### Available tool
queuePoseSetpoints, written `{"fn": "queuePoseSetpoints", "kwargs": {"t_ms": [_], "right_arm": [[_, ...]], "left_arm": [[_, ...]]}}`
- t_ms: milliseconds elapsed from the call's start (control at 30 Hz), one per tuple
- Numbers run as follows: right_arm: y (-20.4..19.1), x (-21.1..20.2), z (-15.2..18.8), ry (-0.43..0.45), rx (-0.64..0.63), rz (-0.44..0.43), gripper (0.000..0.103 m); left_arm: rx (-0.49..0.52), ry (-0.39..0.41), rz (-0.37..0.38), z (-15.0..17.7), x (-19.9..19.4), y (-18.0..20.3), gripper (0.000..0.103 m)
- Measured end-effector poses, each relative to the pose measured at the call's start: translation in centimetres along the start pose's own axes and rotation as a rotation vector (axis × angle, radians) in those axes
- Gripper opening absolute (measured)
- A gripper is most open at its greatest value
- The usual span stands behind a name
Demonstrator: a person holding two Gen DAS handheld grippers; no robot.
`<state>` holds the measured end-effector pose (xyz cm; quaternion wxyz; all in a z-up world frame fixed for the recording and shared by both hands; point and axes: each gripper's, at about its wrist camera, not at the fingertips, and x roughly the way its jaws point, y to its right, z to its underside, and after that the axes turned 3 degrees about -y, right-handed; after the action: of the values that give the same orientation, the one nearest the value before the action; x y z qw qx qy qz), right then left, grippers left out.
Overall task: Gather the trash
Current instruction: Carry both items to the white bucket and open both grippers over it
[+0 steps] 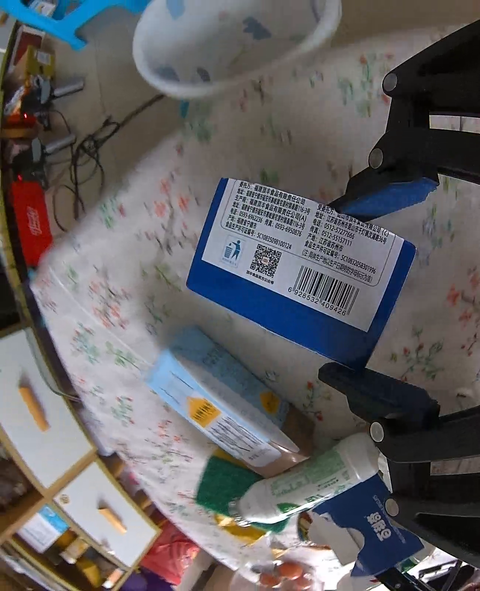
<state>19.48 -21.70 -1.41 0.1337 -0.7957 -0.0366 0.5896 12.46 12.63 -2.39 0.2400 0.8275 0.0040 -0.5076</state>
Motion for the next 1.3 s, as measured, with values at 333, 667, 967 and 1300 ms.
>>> {"fn": "queuePoseSetpoints", "kwargs": {"t_ms": [333,667,967,1300], "right_arm": [[9.5,-4.7,-1.1,0.096,0.175,0.066,0.065],[16.4,-5.9,-1.2,0.105,0.266,0.118,0.075],[19.7,-8.6,-0.1,0.139,0.291,0.12,0.082],[24.0,-10.1,1.8,0.13,0.326,0.161,0.083]], "left_arm": [[0.093,0.095,0.019,-0.1,-3.5,4.9,0.042],[0.268,0.096,0.082,0.1,-3.1,15.9,0.042],[0.429,0.007,0.125,3.1,2.4,26.4,0.042],[0.532,-0.089,0.158,6.8,10.1,34.8,0.042]]}}
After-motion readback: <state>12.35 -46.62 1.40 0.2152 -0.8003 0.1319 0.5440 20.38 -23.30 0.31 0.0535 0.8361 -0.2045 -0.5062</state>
